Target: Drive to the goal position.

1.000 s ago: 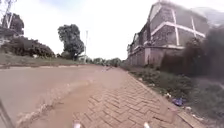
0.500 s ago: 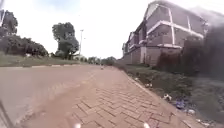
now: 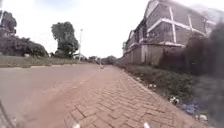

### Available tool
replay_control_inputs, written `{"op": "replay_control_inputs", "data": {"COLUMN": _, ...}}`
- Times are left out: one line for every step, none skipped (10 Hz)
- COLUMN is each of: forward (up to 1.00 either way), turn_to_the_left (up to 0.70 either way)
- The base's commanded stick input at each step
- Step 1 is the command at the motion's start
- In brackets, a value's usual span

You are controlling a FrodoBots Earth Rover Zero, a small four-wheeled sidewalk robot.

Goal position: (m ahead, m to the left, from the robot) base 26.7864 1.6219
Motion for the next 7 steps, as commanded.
{"op": "replay_control_inputs", "data": {"forward": 0.50, "turn_to_the_left": 0.00}}
{"op": "replay_control_inputs", "data": {"forward": 0.50, "turn_to_the_left": 0.00}}
{"op": "replay_control_inputs", "data": {"forward": 0.50, "turn_to_the_left": 0.00}}
{"op": "replay_control_inputs", "data": {"forward": 0.50, "turn_to_the_left": 0.00}}
{"op": "replay_control_inputs", "data": {"forward": 0.50, "turn_to_the_left": 0.00}}
{"op": "replay_control_inputs", "data": {"forward": 0.50, "turn_to_the_left": 0.00}}
{"op": "replay_control_inputs", "data": {"forward": 0.50, "turn_to_the_left": 0.00}}
